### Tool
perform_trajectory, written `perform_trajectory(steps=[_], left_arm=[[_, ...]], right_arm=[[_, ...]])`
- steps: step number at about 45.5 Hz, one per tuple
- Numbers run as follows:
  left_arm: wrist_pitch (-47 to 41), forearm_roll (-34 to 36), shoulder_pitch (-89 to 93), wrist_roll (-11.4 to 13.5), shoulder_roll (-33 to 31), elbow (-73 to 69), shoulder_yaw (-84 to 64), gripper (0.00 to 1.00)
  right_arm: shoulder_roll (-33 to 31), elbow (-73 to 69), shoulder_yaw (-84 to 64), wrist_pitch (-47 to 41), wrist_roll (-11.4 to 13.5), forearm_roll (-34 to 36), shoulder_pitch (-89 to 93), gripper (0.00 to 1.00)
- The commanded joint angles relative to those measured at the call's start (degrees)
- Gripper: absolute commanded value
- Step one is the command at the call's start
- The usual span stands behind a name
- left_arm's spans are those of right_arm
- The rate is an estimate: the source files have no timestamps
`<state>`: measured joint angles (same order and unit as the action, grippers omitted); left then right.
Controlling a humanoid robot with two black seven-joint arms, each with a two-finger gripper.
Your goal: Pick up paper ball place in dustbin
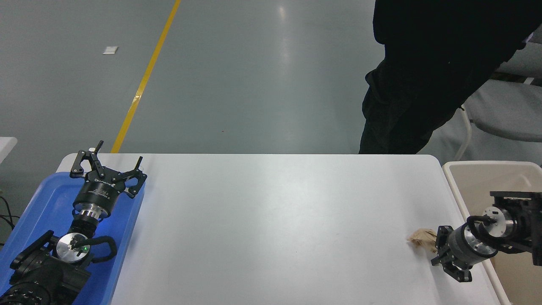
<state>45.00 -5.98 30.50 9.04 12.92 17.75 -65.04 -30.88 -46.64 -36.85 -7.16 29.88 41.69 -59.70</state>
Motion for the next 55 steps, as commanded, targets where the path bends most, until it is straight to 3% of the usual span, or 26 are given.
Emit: perform_trajectory(steps=[1, 55], left_arm=[[0.0, 0.1, 0.0, -0.1, 0.0, 0.0, 0.1, 0.99], [0.0, 0.0, 0.0, -0.1, 0.0, 0.0, 0.0, 0.99]], right_arm=[[-0.1, 0.0, 0.1, 0.0, 0.0, -0.1, -0.1, 0.0], [-1.4, -0.5, 0.5, -1.3, 0.2, -0.9, -0.7, 0.0]])
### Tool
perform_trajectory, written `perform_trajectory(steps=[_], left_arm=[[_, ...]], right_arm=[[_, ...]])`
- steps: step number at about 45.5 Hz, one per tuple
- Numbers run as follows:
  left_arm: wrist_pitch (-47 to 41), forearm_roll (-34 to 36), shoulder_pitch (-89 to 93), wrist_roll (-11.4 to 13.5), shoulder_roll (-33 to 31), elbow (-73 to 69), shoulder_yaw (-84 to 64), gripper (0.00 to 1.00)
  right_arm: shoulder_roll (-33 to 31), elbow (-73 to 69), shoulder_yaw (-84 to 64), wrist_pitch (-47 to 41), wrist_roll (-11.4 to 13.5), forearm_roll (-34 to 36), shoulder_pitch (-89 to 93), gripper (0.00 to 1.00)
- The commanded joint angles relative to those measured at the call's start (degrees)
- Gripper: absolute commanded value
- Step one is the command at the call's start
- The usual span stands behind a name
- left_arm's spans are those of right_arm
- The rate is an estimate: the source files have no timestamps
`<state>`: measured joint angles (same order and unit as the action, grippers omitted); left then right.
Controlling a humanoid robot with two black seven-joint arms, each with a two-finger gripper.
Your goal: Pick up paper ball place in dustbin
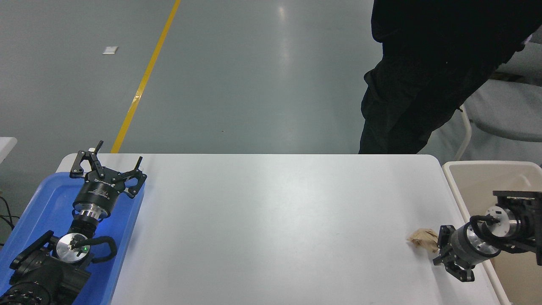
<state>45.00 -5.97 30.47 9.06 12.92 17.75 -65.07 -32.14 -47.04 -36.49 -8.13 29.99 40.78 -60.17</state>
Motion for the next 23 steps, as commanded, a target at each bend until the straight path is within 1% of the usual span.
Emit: perform_trajectory(steps=[1, 19, 23], left_arm=[[0.0, 0.0, 0.0, -0.1, 0.0, 0.0, 0.0, 0.99], [0.0, 0.0, 0.0, 0.0, 0.0, 0.0, 0.0, 0.99], [0.0, 0.0, 0.0, -0.1, 0.0, 0.0, 0.0, 0.99]], right_arm=[[-0.1, -0.1, 0.1, -0.3, 0.1, -0.1, -0.2, 0.0], [-0.5, -0.2, -0.6, -0.3, -0.2, -0.1, 0.0, 0.0], [-1.6, -1.8, -1.7, -0.3, -0.3, -1.5, -0.5, 0.0]])
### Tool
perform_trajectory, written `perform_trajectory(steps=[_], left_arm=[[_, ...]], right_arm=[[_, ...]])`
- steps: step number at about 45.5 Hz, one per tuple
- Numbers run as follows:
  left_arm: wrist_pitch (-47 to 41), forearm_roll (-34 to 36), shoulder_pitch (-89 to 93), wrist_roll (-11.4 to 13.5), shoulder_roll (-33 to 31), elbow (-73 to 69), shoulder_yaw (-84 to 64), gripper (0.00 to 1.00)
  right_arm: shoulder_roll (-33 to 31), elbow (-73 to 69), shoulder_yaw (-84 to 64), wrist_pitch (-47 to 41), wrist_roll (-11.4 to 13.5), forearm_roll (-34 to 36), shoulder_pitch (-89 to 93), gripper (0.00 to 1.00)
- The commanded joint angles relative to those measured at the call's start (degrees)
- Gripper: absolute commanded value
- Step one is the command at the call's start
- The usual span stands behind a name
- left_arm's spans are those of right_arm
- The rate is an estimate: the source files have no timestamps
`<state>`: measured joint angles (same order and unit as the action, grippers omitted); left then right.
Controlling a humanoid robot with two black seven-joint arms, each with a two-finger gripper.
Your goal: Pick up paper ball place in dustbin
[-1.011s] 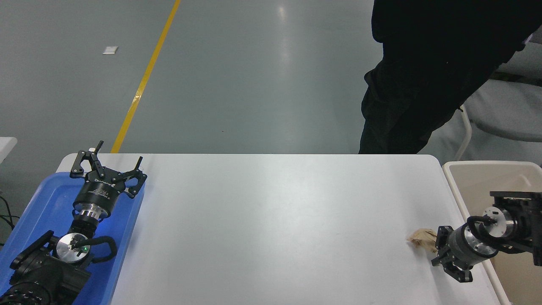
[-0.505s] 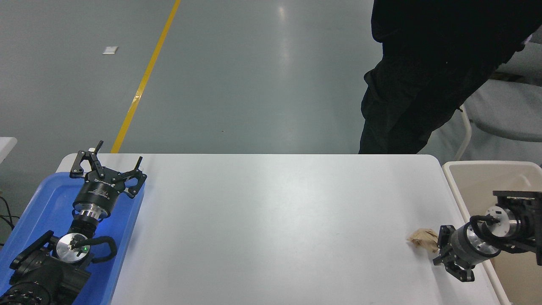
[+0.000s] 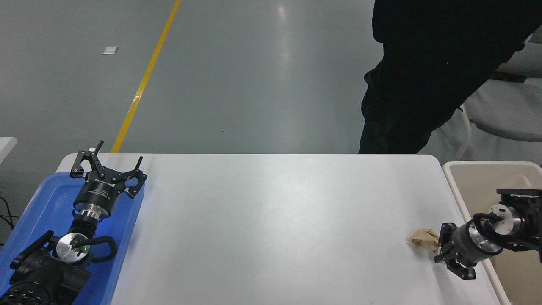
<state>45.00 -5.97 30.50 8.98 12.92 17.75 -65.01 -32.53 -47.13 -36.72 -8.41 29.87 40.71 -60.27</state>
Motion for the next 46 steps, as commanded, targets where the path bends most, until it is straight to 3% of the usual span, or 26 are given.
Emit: perform_trajectory(steps=[1, 3, 7, 9, 10, 12, 13, 31, 41, 46], left_arm=[[0.0, 0.0, 0.0, 0.0, 0.0, 0.0, 0.1, 0.99], [0.0, 0.0, 0.0, 0.0, 0.0, 0.0, 0.1, 0.99], [0.0, 0.0, 0.0, 0.0, -0.1, 0.0, 0.0, 0.99], [0.0, 0.0, 0.0, 0.0, 0.0, 0.0, 0.1, 0.99], [0.0, 0.0, 0.0, 0.0, 0.0, 0.0, 0.1, 0.99], [0.0, 0.0, 0.0, 0.0, 0.0, 0.0, 0.0, 0.99], [0.0, 0.0, 0.0, 0.0, 0.0, 0.0, 0.1, 0.99], [0.0, 0.0, 0.1, 0.0, 0.0, 0.0, 0.1, 0.99], [0.0, 0.0, 0.0, 0.0, 0.0, 0.0, 0.1, 0.99], [0.0, 0.0, 0.0, 0.0, 0.0, 0.0, 0.1, 0.99]], right_arm=[[-1.7, -2.3, -1.8, 0.0, -0.2, -2.5, -0.9, 0.0], [-2.5, -3.8, -3.0, 0.0, -0.2, -5.4, -2.6, 0.02], [-3.6, -7.4, -8.7, 0.1, -0.7, -14.6, -8.6, 0.48], [-3.7, -9.5, -11.1, 0.1, -0.7, -18.3, -11.8, 0.57], [-3.6, -10.9, -12.2, 0.1, -0.7, -19.6, -13.4, 0.65], [-3.7, -12.6, -14.4, 0.1, -0.7, -21.5, -16.9, 0.94], [-3.7, -13.2, -15.6, 0.0, -0.6, -21.6, -18.9, 1.0], [0.1, -32.5, -34.4, -12.7, -0.5, -21.8, -47.8, 1.0], [3.4, -34.4, -37.2, -27.3, -0.5, -21.9, -57.4, 1.0], [5.3, -34.3, -37.1, -29.8, -0.5, -21.8, -60.6, 1.0]])
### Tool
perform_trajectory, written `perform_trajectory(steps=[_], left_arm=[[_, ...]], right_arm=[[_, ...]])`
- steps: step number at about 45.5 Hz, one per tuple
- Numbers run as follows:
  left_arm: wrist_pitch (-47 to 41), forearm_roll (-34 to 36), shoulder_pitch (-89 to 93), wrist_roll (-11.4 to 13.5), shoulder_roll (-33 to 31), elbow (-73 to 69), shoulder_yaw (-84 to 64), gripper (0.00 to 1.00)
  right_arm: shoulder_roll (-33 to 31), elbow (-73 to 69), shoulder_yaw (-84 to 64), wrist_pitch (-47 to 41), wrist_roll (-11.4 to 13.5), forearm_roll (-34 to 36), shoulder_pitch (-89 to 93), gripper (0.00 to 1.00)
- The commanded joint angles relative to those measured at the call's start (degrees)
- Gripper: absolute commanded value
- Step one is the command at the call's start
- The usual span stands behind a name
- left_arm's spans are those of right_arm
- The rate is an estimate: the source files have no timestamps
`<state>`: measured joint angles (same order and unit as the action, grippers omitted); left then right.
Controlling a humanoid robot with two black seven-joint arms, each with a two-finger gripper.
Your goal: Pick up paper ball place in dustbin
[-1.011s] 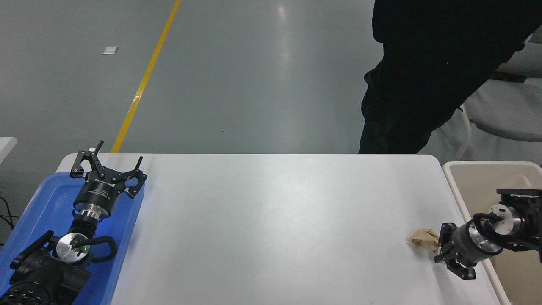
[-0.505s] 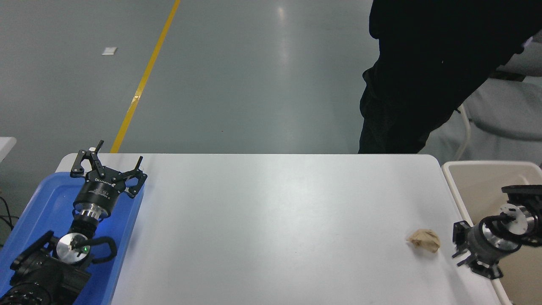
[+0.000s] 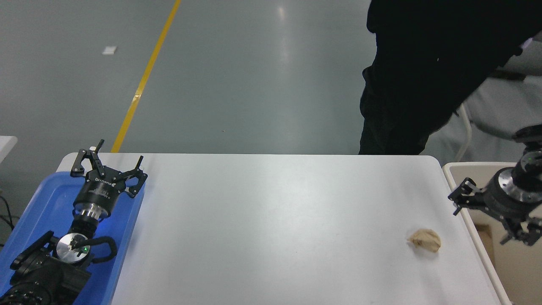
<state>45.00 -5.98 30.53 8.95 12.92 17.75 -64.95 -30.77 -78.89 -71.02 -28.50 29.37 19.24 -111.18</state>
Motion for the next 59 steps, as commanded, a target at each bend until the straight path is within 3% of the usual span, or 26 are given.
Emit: perform_trajectory(steps=[1, 25, 31, 38, 47, 59], left_arm=[[0.0, 0.0, 0.0, 0.0, 0.0, 0.0, 0.0, 0.99], [0.0, 0.0, -0.1, 0.0, 0.0, 0.0, -0.1, 0.99], [0.0, 0.0, 0.0, 0.1, 0.0, 0.0, -0.1, 0.99], [0.0, 0.0, 0.0, 0.0, 0.0, 0.0, -0.1, 0.99], [0.0, 0.0, 0.0, 0.1, 0.0, 0.0, -0.1, 0.99], [0.0, 0.0, 0.0, 0.1, 0.0, 0.0, -0.1, 0.99]], right_arm=[[3.8, -2.6, -2.9, -9.6, 0.0, -0.3, -10.5, 1.0], [6.9, -6.5, -5.7, -9.3, -0.5, -0.2, -26.3, 1.0], [8.7, -6.5, -3.8, -8.5, -2.9, -1.1, -25.8, 1.0], [9.1, -5.7, -2.5, -7.0, -3.1, -6.7, -24.7, 1.0], [8.6, -5.9, -2.4, -4.6, -3.7, -8.7, -24.4, 0.97], [5.7, -5.0, 0.3, 4.1, -4.3, -21.3, -19.6, 0.98]])
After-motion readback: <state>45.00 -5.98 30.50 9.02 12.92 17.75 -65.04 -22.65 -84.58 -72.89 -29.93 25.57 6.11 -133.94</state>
